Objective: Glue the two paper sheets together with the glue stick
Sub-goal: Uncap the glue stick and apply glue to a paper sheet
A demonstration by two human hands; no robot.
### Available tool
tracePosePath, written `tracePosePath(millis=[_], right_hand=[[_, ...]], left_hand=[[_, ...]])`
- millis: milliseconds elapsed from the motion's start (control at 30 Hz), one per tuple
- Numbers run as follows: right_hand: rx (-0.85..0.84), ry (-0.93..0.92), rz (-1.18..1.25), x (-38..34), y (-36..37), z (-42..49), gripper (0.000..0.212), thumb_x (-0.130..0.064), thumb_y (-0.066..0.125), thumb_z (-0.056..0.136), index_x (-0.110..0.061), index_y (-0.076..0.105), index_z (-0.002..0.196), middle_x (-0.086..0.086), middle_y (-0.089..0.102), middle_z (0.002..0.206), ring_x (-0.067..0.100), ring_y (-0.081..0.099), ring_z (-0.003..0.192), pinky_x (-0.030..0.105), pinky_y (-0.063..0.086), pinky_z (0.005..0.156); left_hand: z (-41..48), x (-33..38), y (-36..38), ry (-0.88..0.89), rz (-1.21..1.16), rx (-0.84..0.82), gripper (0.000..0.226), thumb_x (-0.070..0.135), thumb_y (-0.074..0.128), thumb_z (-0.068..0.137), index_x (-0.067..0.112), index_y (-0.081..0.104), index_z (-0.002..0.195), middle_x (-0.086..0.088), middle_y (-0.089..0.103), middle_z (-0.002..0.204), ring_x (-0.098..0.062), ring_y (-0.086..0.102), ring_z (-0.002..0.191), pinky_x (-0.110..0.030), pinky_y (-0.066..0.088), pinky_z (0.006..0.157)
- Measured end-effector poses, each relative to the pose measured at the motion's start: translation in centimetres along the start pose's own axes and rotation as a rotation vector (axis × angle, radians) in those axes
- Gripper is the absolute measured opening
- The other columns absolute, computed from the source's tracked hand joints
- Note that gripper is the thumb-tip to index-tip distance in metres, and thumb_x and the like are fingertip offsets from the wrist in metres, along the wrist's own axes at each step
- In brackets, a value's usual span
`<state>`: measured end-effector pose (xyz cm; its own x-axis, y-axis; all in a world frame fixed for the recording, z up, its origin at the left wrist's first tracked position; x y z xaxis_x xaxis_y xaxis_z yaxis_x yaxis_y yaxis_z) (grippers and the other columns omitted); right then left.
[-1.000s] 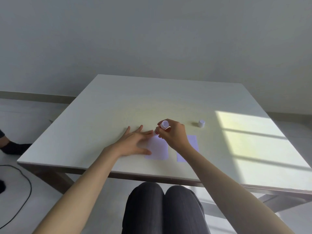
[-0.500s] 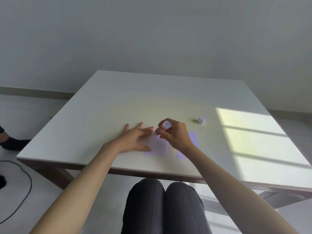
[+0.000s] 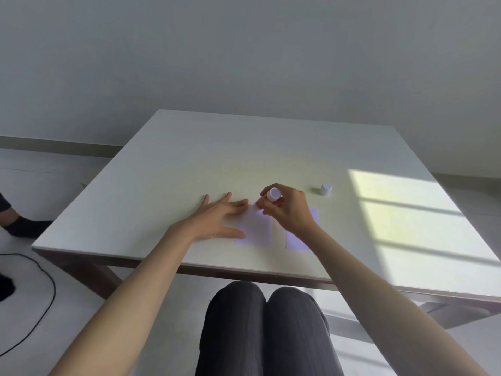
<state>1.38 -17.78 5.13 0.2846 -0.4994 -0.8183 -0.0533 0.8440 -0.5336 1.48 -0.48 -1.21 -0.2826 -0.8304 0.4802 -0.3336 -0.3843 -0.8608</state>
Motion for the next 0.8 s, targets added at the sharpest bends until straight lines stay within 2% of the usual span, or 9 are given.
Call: tracePosePath(millis=[67,133,233,300,400,533,600,667,800], right_hand=[[0.024,-0.011,-0.024,0.1,-0.2,-0.3,0.007,-0.01,0.066,0.081,-0.005,0.068,0.085,0.016,0.074,0.075,0.032,0.07,0.073,0.043,0.056,0.075],[-0.03,-0.072,-0.057,-0.1,0.5,-1.7,0.007,-0.013,0.067,0.08,-0.008,0.068,0.084,0.014,0.073,0.073,0.028,0.068,0.068,0.04,0.056,0.071],[-0.134,-0.152,-0.057,-0.6,1.6,-3.8,0.004,-0.019,0.067,0.078,-0.016,0.066,0.079,0.007,0.071,0.068,0.019,0.062,0.06,0.032,0.051,0.063],[-0.156,-0.132,-0.017,-0.4,1.4,-3.5,0.004,-0.018,0.067,0.079,-0.014,0.065,0.08,0.009,0.072,0.068,0.022,0.067,0.062,0.037,0.056,0.065],[-0.069,-0.054,0.026,0.2,0.0,-1.5,0.005,-0.011,0.066,0.081,-0.008,0.065,0.084,0.013,0.075,0.073,0.022,0.072,0.065,0.044,0.058,0.074],[0.019,-0.01,0.014,0.8,-0.7,-0.7,0.004,-0.011,0.066,0.08,-0.008,0.066,0.083,0.015,0.075,0.073,0.028,0.071,0.068,0.044,0.057,0.075],[-0.018,-0.06,-0.032,0.7,0.0,-1.9,0.005,-0.014,0.067,0.079,-0.012,0.067,0.083,0.015,0.074,0.072,0.031,0.069,0.068,0.044,0.056,0.071],[-0.092,-0.094,-0.022,0.5,0.8,-3.6,0.005,-0.019,0.067,0.078,-0.016,0.066,0.082,0.015,0.073,0.07,0.031,0.067,0.065,0.044,0.056,0.069],[-0.161,-0.091,0.059,0.3,0.7,-4.0,0.002,-0.014,0.067,0.079,-0.015,0.065,0.079,0.01,0.075,0.07,0.021,0.07,0.059,0.035,0.058,0.066]], left_hand=[[0.1,-0.2,0.1,0.002,0.0,0.005,0.084,0.058,0.064,0.073,0.04,0.025,0.144,0.017,0.022,0.156,-0.01,-0.004,0.147,-0.052,-0.013,0.114],[0.1,-0.4,0.2,-0.013,-0.024,0.006,0.088,0.063,0.063,0.069,0.041,0.024,0.145,0.015,0.021,0.156,-0.008,-0.005,0.147,-0.051,-0.015,0.115],[0.3,-0.5,0.5,0.007,-0.05,0.009,0.084,0.058,0.063,0.072,0.041,0.025,0.144,0.024,0.02,0.154,-0.005,-0.006,0.146,-0.048,-0.017,0.114],[0.3,-0.5,0.4,0.005,-0.064,0.014,0.084,0.058,0.065,0.071,0.042,0.025,0.144,0.023,0.021,0.154,-0.003,-0.006,0.145,-0.047,-0.017,0.114],[0.1,-0.5,0.3,-0.006,-0.055,0.018,0.086,0.059,0.066,0.07,0.042,0.025,0.144,0.015,0.023,0.156,-0.005,-0.005,0.146,-0.049,-0.015,0.115],[0.0,-0.3,0.1,0.006,-0.033,0.014,0.083,0.054,0.066,0.074,0.04,0.025,0.144,0.018,0.021,0.156,-0.009,-0.004,0.147,-0.052,-0.014,0.115],[0.1,-0.3,0.2,-0.005,-0.026,0.015,0.086,0.058,0.066,0.072,0.04,0.025,0.145,0.016,0.02,0.156,-0.008,-0.005,0.147,-0.051,-0.015,0.115],[0.2,-0.3,0.3,0.002,-0.037,0.015,0.086,0.058,0.066,0.071,0.039,0.026,0.145,0.023,0.02,0.154,-0.004,-0.005,0.146,-0.049,-0.016,0.115],[0.2,-0.3,0.4,0.01,-0.042,0.011,0.086,0.058,0.065,0.071,0.039,0.026,0.145,0.026,0.02,0.153,-0.002,-0.005,0.145,-0.048,-0.016,0.114]])
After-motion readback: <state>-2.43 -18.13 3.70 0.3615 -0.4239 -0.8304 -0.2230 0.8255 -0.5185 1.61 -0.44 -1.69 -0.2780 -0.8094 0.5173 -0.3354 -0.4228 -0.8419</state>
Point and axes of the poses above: each hand's wrist, its own z-axis towards the middle knuckle, its own y-axis out of the palm, x = y × z, the point moved 6 cm from there along z, towards the middle knuckle
